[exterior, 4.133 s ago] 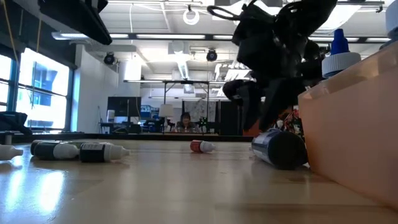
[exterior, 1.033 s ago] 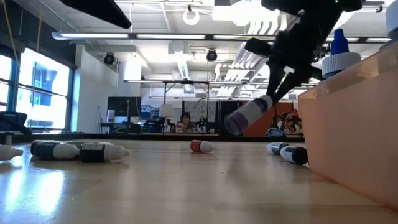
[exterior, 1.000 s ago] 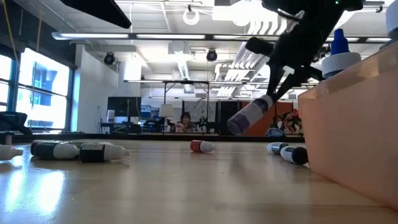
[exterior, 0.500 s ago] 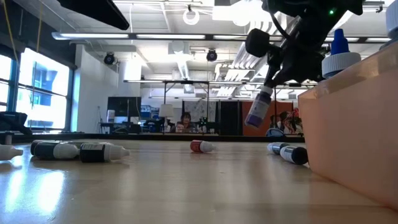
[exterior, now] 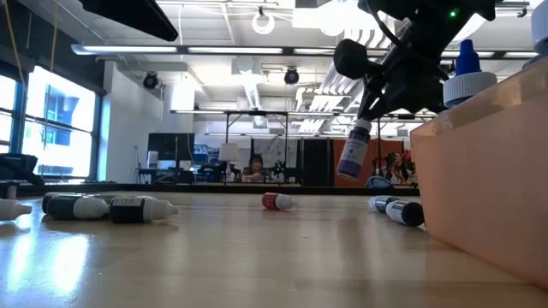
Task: Pick & Place food coloring
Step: Put the large purple food coloring bottle into the orange bin
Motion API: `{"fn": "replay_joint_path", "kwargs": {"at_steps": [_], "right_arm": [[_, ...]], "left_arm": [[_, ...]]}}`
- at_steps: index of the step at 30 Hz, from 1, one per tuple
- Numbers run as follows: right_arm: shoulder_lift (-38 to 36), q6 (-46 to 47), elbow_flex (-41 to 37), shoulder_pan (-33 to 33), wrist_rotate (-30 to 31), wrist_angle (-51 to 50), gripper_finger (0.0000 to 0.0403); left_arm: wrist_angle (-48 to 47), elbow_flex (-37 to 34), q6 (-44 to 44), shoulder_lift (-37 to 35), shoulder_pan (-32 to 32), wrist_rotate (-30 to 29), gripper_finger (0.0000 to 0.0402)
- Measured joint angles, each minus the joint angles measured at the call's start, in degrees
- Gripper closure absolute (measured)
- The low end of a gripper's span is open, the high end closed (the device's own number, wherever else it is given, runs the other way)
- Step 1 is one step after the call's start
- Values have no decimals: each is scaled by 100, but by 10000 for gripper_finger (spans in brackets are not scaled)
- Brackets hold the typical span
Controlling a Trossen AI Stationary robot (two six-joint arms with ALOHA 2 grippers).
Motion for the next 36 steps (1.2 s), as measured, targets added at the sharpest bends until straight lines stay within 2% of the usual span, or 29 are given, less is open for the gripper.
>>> {"fn": "replay_joint_path", "kwargs": {"at_steps": [4, 8, 11, 14, 20, 29, 36], "right_arm": [[0, 4, 2, 93, 178, 94, 371], [46, -73, 0, 118, -329, 49, 373], [287, -161, 0, 118, -422, 99, 373], [678, -165, 0, 137, -242, 139, 366], [1193, -43, 9, 273, 678, 367, 374], [1124, 7, 2, 482, 735, 367, 361], [1121, 174, 2, 594, 736, 369, 373]], "left_arm": [[0, 0, 2, 0, 0, 0, 365], [0, 0, 3, 0, 0, -9, 365], [0, 0, 2, 0, 0, -5, 365], [0, 0, 2, 0, 0, -7, 365], [-2, 0, 30, 0, 0, -4, 365], [4, 0, 391, 0, 0, -82, 365], [9, 0, 388, 0, 0, -76, 365]]}}
